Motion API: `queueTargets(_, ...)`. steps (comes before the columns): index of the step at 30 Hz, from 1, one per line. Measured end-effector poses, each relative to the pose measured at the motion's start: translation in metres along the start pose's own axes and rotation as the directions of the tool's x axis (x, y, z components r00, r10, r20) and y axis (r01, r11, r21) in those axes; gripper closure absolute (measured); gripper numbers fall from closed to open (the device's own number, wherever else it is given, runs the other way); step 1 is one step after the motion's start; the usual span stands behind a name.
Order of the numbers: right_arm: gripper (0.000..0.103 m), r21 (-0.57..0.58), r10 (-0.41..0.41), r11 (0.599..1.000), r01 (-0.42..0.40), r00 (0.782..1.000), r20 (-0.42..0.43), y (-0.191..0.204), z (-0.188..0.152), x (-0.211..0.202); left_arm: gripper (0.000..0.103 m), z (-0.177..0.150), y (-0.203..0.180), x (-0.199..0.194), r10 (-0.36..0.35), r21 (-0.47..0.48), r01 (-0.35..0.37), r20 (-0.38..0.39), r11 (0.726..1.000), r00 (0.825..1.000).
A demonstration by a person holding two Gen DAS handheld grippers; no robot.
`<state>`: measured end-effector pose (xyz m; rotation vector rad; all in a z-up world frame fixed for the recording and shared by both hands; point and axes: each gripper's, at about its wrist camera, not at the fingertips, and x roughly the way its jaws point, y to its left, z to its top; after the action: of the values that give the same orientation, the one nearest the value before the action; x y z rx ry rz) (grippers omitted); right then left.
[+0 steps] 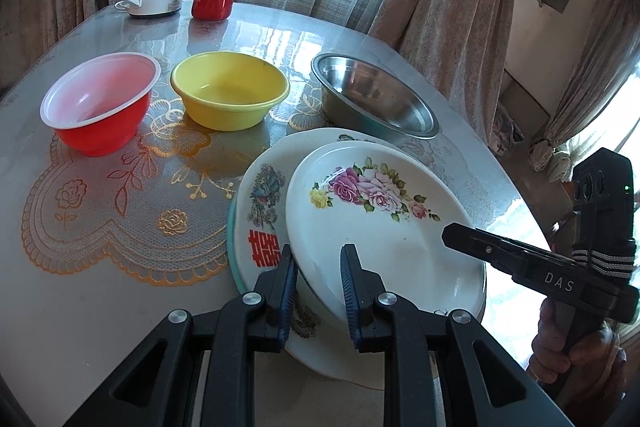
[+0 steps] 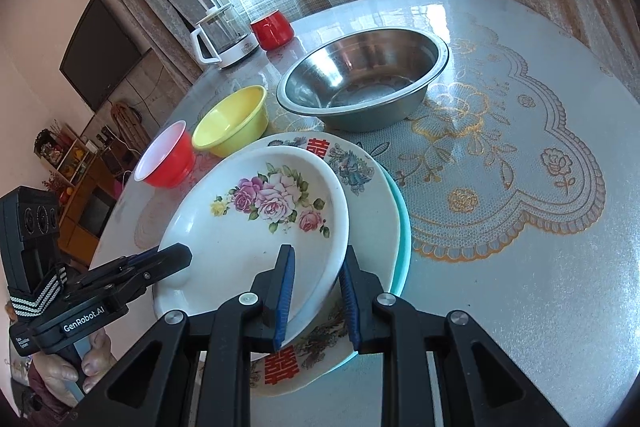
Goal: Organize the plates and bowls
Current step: 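Carry the rose plate over the large plate and lower it on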
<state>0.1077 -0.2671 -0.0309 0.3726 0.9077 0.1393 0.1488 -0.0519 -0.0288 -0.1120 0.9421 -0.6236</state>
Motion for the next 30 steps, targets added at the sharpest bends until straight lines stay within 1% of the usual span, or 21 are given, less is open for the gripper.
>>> queueTargets(2, 0.079, -0.022, -0.021, 1.0, 0.021, 1.0, 0.004, 0.002, 0.001, -0.001, 0.081, 0.0, -0.002, 0.0, 0.012, 0.008, -0.012, -0.008, 1.0, 1.0)
queueTargets(6, 0.079, -0.091, -0.082, 0.992, 0.084, 0.996, 0.022, 0.011, -0.001, 0.0, 0.079, 0.002, -0.012, 0.001, 0.06, 0.057, -0.059, -0.024, 0.997, 0.998)
queueTargets(9, 0.079, -0.099, -0.082, 0.992, 0.083, 0.996, 0.017, 0.011, 0.0, 0.001, 0.077, 0.006, -0.011, 0.002, 0.064, 0.049, -0.062, -0.053, 0.997, 0.997)
queueTargets(12, 0.08, -0.1, -0.077, 0.992, 0.076, 0.997, -0.007, 0.009, 0.003, 0.002, 0.077, 0.007, -0.014, 0.002, 0.079, 0.07, -0.074, -0.072, 0.995, 0.994)
queueTargets(15, 0.08, -0.138, -0.108, 0.985, 0.105, 0.994, -0.017, 0.015, 0.003, 0.003, 0.076, 0.007, -0.018, 0.0, 0.099, 0.099, -0.091, -0.083, 0.991, 0.992)
queueTargets(21, 0.08, -0.195, -0.185, 0.965, 0.176, 0.982, -0.029, 0.026, 0.003, 0.005, 0.074, 0.008, -0.018, 0.001, 0.1, 0.118, -0.088, -0.096, 0.989, 0.99)
queueTargets(25, 0.08, -0.218, -0.233, 0.95, 0.224, 0.972, -0.016, 0.028, 0.003, 0.002, 0.07, 0.007, -0.022, 0.001, 0.098, 0.138, -0.083, -0.108, 0.987, 0.989)
queueTargets(27, 0.08, -0.225, -0.234, 0.948, 0.226, 0.972, -0.011, 0.027, 0.003, 0.002, 0.069, 0.007, -0.02, 0.0, 0.091, 0.127, -0.077, -0.111, 0.989, 0.99)
queueTargets(30, 0.079, -0.226, -0.222, 0.951, 0.211, 0.975, -0.024, 0.029, 0.004, 0.004, 0.069, 0.008, -0.021, -0.001, 0.106, 0.136, -0.091, -0.109, 0.987, 0.988)
